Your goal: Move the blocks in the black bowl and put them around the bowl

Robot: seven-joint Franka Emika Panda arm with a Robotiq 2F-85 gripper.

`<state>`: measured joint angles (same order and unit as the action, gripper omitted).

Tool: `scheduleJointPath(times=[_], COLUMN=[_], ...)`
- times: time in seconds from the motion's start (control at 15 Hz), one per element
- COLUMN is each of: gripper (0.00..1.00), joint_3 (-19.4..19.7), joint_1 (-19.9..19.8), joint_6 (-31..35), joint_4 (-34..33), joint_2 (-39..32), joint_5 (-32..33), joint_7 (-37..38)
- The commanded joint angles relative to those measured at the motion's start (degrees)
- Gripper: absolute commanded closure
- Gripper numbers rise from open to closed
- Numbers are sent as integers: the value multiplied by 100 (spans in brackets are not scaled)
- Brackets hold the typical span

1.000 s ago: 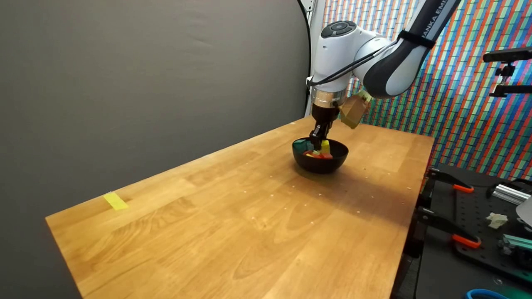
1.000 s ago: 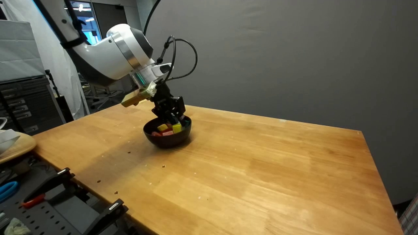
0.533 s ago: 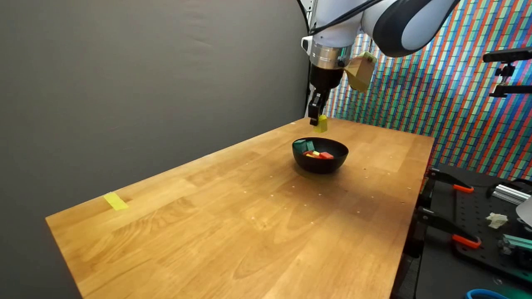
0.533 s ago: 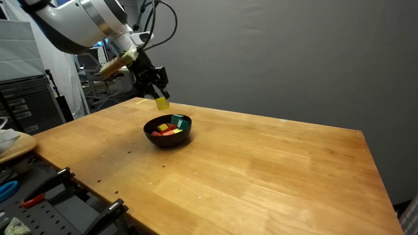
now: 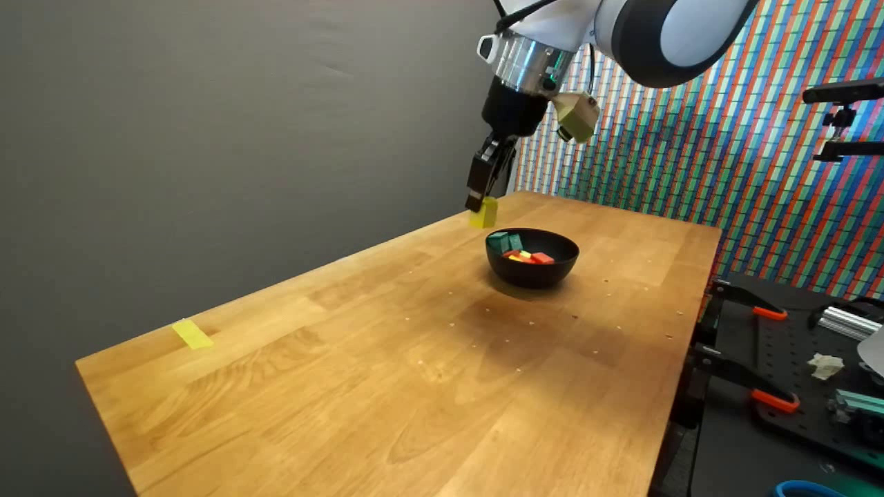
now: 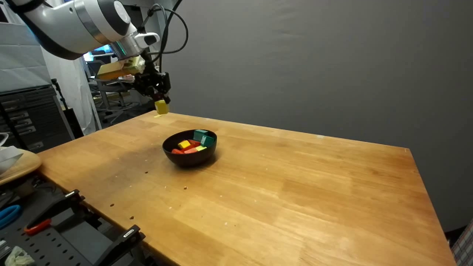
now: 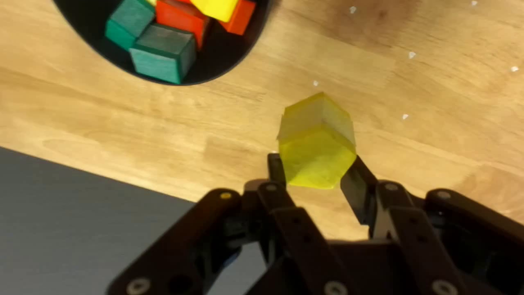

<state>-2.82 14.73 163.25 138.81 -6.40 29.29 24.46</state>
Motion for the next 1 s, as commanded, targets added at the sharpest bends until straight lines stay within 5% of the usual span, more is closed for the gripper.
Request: scheduleJointPath(times=[0.0,0.33,0.47,0.6,0.67,0.8,0.93], gripper=[85,85,69,68,77,35,31], joint_3=[-349,-645,-703,-769,-769,-522,-476], joint_1=[-36,108,89,-6,-33,166,157], joint_6=[294,137,74,62,60,93,32], joint_4=[-499,-1019,-1175,-1268,-1296,-1301,-1287], joint_2=[-823,-1430,-1607,-1730,-1766,-1790,-1769], joint_5=[-761,-527,-563,-665,-680,-1069,-1248], joint_7=[-592,-751,-844,-942,-959,-1211,-1371])
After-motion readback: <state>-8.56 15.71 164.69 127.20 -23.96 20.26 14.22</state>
